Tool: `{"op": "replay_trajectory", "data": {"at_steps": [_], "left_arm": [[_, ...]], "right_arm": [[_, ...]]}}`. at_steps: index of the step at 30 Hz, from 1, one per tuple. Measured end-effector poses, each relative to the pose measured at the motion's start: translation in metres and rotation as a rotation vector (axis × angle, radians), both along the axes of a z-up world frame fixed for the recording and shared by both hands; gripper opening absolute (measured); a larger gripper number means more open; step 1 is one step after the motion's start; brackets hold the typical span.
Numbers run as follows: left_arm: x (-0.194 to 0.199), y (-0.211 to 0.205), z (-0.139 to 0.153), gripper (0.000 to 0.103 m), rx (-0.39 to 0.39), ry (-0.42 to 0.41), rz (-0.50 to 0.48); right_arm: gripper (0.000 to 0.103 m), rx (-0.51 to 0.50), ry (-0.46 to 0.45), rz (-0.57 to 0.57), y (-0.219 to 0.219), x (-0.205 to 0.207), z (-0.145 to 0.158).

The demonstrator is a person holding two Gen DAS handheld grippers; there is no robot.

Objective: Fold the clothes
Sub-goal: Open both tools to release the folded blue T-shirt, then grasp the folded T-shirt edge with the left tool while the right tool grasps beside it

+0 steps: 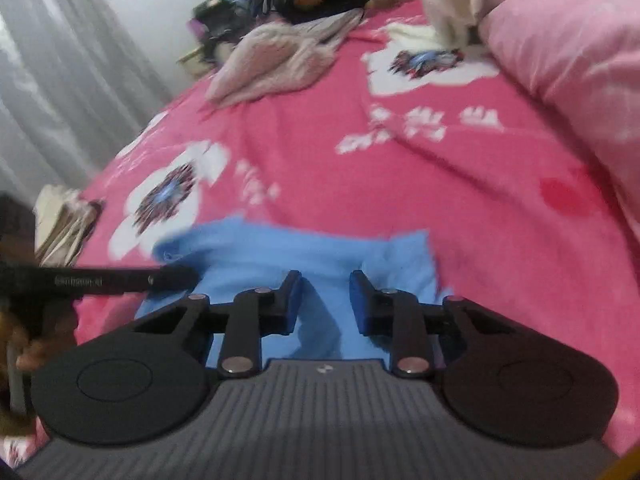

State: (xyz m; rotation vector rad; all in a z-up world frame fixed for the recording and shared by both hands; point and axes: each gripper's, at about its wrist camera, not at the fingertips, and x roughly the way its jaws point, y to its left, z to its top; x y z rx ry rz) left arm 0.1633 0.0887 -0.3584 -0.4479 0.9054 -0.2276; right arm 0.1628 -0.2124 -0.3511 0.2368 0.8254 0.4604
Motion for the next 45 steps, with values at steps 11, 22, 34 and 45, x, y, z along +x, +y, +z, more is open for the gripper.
{"op": "replay_trajectory", "data": {"at_steps": [11,22,34,45], "left_arm": [[-0.025,0.031,0.028,0.029,-0.069,-0.005,0.198],[-0.141,-0.01,0.037,0.035,0.044,0.146,-0.111],[-0.186,-0.031,0.03,0.035,0.155,0.139,-0.143],[-0.206,-0.036,0.026,0.036,0.244,0.142,-0.163]], "right_arm": [[0.027,-0.163,-0.23,-0.144,-0.023,-0.052,0.041],[0.026,-0.292,-0.092,0.134,0.011,-0.147,0.074],[0.019,-0.401,0.101,0.029,0.009,-0.178,0.04],[0.018,-0.324,0.18,0.022,-0.008,-0.218,0.019]]}}
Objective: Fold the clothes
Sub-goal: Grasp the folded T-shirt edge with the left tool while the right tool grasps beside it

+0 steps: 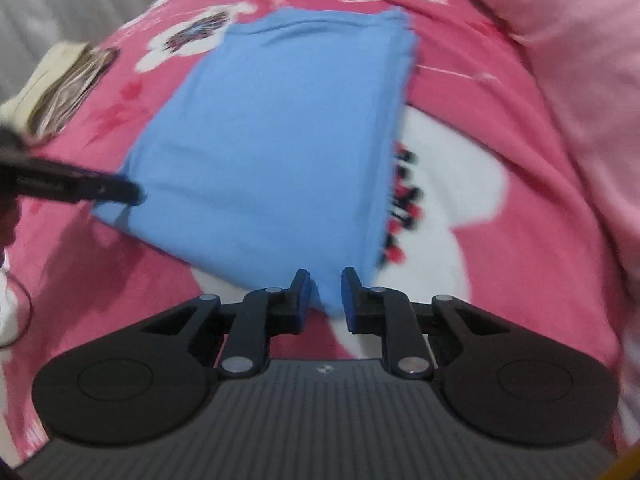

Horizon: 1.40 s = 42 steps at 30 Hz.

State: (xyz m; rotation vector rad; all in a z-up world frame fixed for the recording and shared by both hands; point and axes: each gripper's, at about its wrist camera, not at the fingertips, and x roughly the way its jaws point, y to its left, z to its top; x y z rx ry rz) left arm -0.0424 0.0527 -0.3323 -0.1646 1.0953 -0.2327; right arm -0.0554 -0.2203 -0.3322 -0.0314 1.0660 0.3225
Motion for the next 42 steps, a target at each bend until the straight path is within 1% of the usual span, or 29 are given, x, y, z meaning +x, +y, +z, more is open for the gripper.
{"op": "replay_trajectory", "data": {"at_steps": [3,5,7,9,11,13,14,16,17,19,21,22,23,24,26,28,30,32,33,35,37,40,42], "left_arm": [[-0.008,-0.004,0.001,0.036,0.043,-0.026,-0.036],[-0.013,-0.01,-0.002,0.037,0.081,-0.039,-0.067],[-0.016,-0.013,-0.006,0.037,0.099,-0.043,-0.069],[-0.016,-0.013,-0.007,0.037,0.099,-0.047,-0.059],[-0.017,-0.011,-0.007,0.037,0.093,-0.048,-0.042],[-0.018,-0.008,-0.006,0.036,0.093,-0.045,-0.035],[-0.019,-0.006,-0.004,0.036,0.096,-0.044,-0.035],[-0.021,0.001,-0.002,0.037,0.096,-0.034,-0.024],[-0.023,0.005,-0.001,0.038,0.092,-0.025,-0.014],[-0.027,0.017,-0.001,0.038,0.053,0.007,0.024],[-0.032,0.028,-0.001,0.038,-0.011,0.037,0.056],[-0.035,0.031,-0.002,0.038,-0.041,0.049,0.061],[-0.037,0.033,-0.003,0.039,-0.065,0.06,0.066],[-0.037,0.033,-0.005,0.039,-0.071,0.064,0.072],[-0.036,0.032,-0.008,0.039,-0.083,0.071,0.086],[-0.031,0.033,-0.011,0.04,-0.103,0.064,0.122],[-0.023,0.037,-0.015,0.041,-0.157,0.069,0.181],[-0.014,0.042,-0.021,0.046,-0.223,0.083,0.238],[-0.013,0.042,-0.022,0.046,-0.229,0.09,0.238],[-0.01,0.042,-0.024,0.048,-0.241,0.103,0.237],[-0.008,0.041,-0.027,0.048,-0.252,0.115,0.233],[-0.012,0.04,-0.026,0.048,-0.249,0.12,0.193],[-0.011,0.038,-0.027,0.04,-0.235,0.119,0.185]], "right_arm": [[0.019,-0.036,0.007,-0.08,-0.011,-0.009,0.009],[0.019,0.004,-0.031,-0.102,-0.016,-0.012,0.015],[0.019,0.051,-0.071,-0.115,-0.017,-0.013,0.019],[0.019,0.073,-0.1,-0.087,-0.011,-0.01,0.016],[0.017,0.063,-0.07,-0.085,-0.011,-0.008,0.001],[0.017,0.066,-0.043,-0.088,-0.013,-0.006,-0.013],[0.017,0.121,-0.044,-0.119,-0.024,-0.009,-0.016],[0.017,0.193,-0.013,-0.208,-0.043,-0.015,-0.012],[0.017,0.193,-0.004,-0.243,-0.049,-0.017,-0.011],[0.017,0.214,0.01,-0.293,-0.061,-0.023,-0.009],[0.021,0.287,0.021,-0.334,-0.072,-0.026,-0.006],[0.021,0.325,0.016,-0.34,-0.075,-0.027,-0.004],[0.021,0.361,0.012,-0.341,-0.077,-0.026,-0.003],[0.023,0.398,0.01,-0.343,-0.079,-0.024,-0.003],[0.026,0.456,0.02,-0.348,-0.081,-0.015,-0.005],[0.028,0.478,0.033,-0.351,-0.08,-0.002,-0.009],[0.029,0.497,0.049,-0.365,-0.079,0.012,-0.015],[0.029,0.526,0.067,-0.387,-0.078,0.025,-0.023],[0.029,0.542,0.075,-0.399,-0.078,0.03,-0.026],[0.029,0.578,0.121,-0.413,-0.077,0.036,-0.036],[0.029,0.595,0.168,-0.426,-0.075,0.032,-0.043],[0.029,0.633,0.219,-0.409,-0.075,0.014,-0.044],[0.027,0.656,0.246,-0.405,-0.076,0.004,-0.045]]}}
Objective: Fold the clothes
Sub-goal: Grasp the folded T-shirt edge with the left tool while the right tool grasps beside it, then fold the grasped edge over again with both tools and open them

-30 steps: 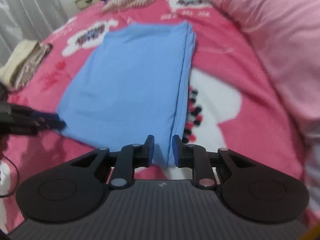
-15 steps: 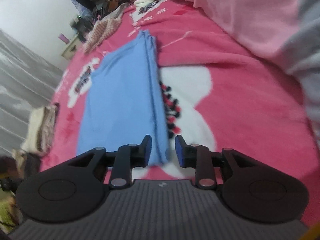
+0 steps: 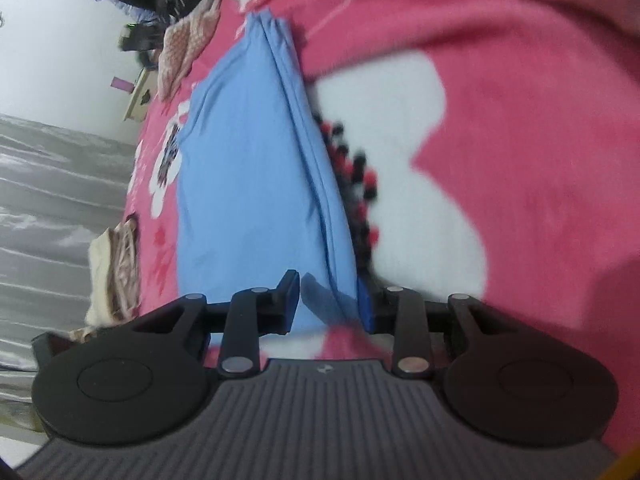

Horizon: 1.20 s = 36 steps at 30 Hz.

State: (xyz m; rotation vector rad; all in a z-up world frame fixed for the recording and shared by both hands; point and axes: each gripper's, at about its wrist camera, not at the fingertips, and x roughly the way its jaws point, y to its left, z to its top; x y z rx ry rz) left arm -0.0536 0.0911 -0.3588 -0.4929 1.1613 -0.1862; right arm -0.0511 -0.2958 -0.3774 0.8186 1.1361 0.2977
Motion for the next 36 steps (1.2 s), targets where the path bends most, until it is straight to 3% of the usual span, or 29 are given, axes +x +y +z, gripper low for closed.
{"op": "replay_trajectory", "data": {"at_steps": [3,4,5,9,14,19,25,28,31,32,34,36], "left_arm": [[0.002,-0.007,0.005,0.023,0.034,-0.013,-0.015],[0.002,-0.009,0.006,0.01,0.046,-0.017,-0.02],[0.003,-0.011,0.008,0.008,0.057,-0.021,-0.026],[-0.006,-0.013,0.024,0.007,0.082,-0.062,-0.039],[-0.029,0.003,0.052,0.006,0.001,-0.048,-0.027],[-0.089,0.005,0.062,0.006,-0.01,0.081,-0.13],[-0.165,-0.005,0.043,0.007,-0.035,0.271,-0.188],[-0.183,-0.014,0.025,0.011,-0.011,0.32,-0.237],[-0.182,-0.01,0.024,0.024,0.031,0.317,-0.229],[-0.18,-0.003,0.031,0.029,0.041,0.285,-0.221],[-0.176,0.013,0.048,0.036,0.068,0.216,-0.193],[-0.168,0.031,0.06,0.036,0.108,0.166,-0.159]], "right_arm": [[0.018,0.002,0.004,0.007,0.001,0.003,-0.001],[0.016,-0.005,0.005,0.014,0.002,0.006,0.0],[0.011,-0.031,0.0,0.033,0.005,0.007,0.003],[0.007,-0.096,-0.024,0.079,0.016,0.01,0.024],[0.006,-0.049,-0.032,0.071,0.012,-0.009,0.056],[0.006,-0.051,0.064,0.148,0.014,-0.061,0.067],[0.006,-0.085,0.25,0.188,0.016,-0.144,0.063],[0.007,-0.158,0.318,0.213,0.023,-0.168,0.052],[0.02,-0.385,0.369,0.285,0.041,-0.169,0.042],[0.025,-0.45,0.34,0.325,0.048,-0.168,0.046],[0.025,-0.561,0.258,0.358,0.053,-0.166,0.063],[0.025,-0.673,0.183,0.362,0.055,-0.163,0.08]]}}
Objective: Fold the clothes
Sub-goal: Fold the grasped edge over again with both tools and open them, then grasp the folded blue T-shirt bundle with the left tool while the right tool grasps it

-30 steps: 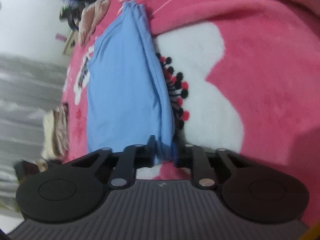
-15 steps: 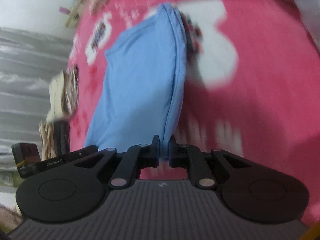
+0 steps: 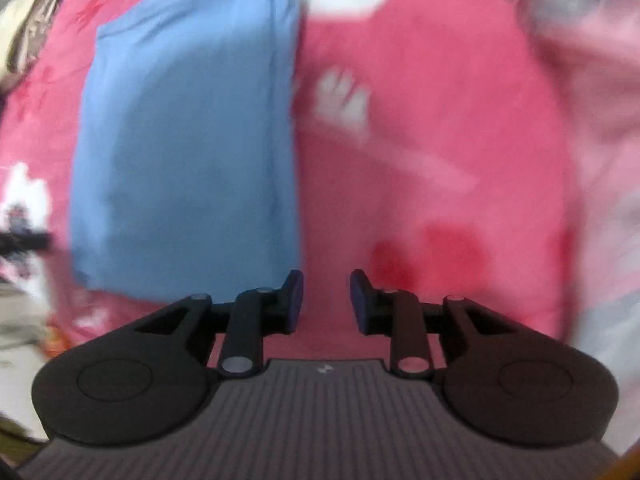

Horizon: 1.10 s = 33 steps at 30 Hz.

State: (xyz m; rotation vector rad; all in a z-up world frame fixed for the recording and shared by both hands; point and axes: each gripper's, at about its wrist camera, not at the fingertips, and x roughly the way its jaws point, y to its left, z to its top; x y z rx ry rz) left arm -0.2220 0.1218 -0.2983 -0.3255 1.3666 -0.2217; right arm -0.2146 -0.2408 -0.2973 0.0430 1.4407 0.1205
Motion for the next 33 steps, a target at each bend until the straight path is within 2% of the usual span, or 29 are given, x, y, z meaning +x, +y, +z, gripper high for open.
{"op": "replay_trajectory", "data": {"at_steps": [1,4,6,8,10,12,14,15,17,18,19,21,23,24,28,31,33], "left_arm": [[0.004,0.006,0.003,0.036,0.019,-0.028,0.008],[0.023,0.017,0.01,0.036,0.076,-0.125,0.033],[0.043,0.016,0.005,0.036,0.089,-0.183,0.052],[0.064,0.01,-0.006,0.036,0.057,-0.197,0.076],[0.081,0.0,-0.018,0.036,0.035,-0.2,0.091],[0.093,-0.01,-0.028,0.036,0.027,-0.199,0.095],[0.099,-0.018,-0.032,0.036,0.026,-0.208,0.088],[0.101,-0.022,-0.033,0.036,0.025,-0.216,0.084],[0.106,-0.026,-0.032,0.038,0.023,-0.231,0.071],[0.108,-0.027,-0.031,0.039,0.014,-0.237,0.065],[0.111,-0.028,-0.03,0.04,0.0,-0.239,0.059],[0.114,-0.028,-0.03,0.045,-0.031,-0.232,0.038],[0.12,-0.03,-0.038,0.052,-0.066,-0.191,0.01],[0.123,-0.031,-0.042,0.052,-0.079,-0.167,0.0],[0.132,-0.032,-0.056,0.052,-0.107,-0.154,0.007],[0.14,-0.027,-0.059,0.051,-0.165,-0.176,0.03],[0.15,-0.025,-0.063,0.049,-0.198,-0.183,0.046]], "right_arm": [[0.025,-0.027,-0.058,0.012,0.0,0.003,0.009],[0.025,0.037,-0.244,0.048,0.01,0.021,0.029],[0.025,0.095,-0.348,0.124,0.027,0.04,0.03],[0.024,0.117,-0.417,0.243,0.054,0.062,0.022],[0.024,0.141,-0.44,0.302,0.071,0.086,0.008],[0.024,0.21,-0.438,0.301,0.069,0.108,-0.009],[0.021,0.161,-0.424,0.264,0.059,0.119,-0.027],[0.018,0.147,-0.413,0.22,0.048,0.123,-0.032],[0.015,0.221,-0.387,0.07,0.014,0.125,-0.031],[0.021,0.251,-0.388,-0.001,0.0,0.126,-0.026],[0.022,0.267,-0.398,-0.047,-0.011,0.125,-0.021],[0.029,0.354,-0.375,-0.094,-0.03,0.125,-0.017],[0.036,0.449,-0.322,-0.123,-0.042,0.128,-0.025],[0.041,0.493,-0.291,-0.132,-0.046,0.13,-0.032],[0.042,0.617,-0.193,-0.129,-0.052,0.132,-0.062],[0.042,0.751,-0.193,-0.147,-0.056,0.142,-0.075],[0.041,0.797,-0.194,-0.145,-0.056,0.154,-0.084]]}}
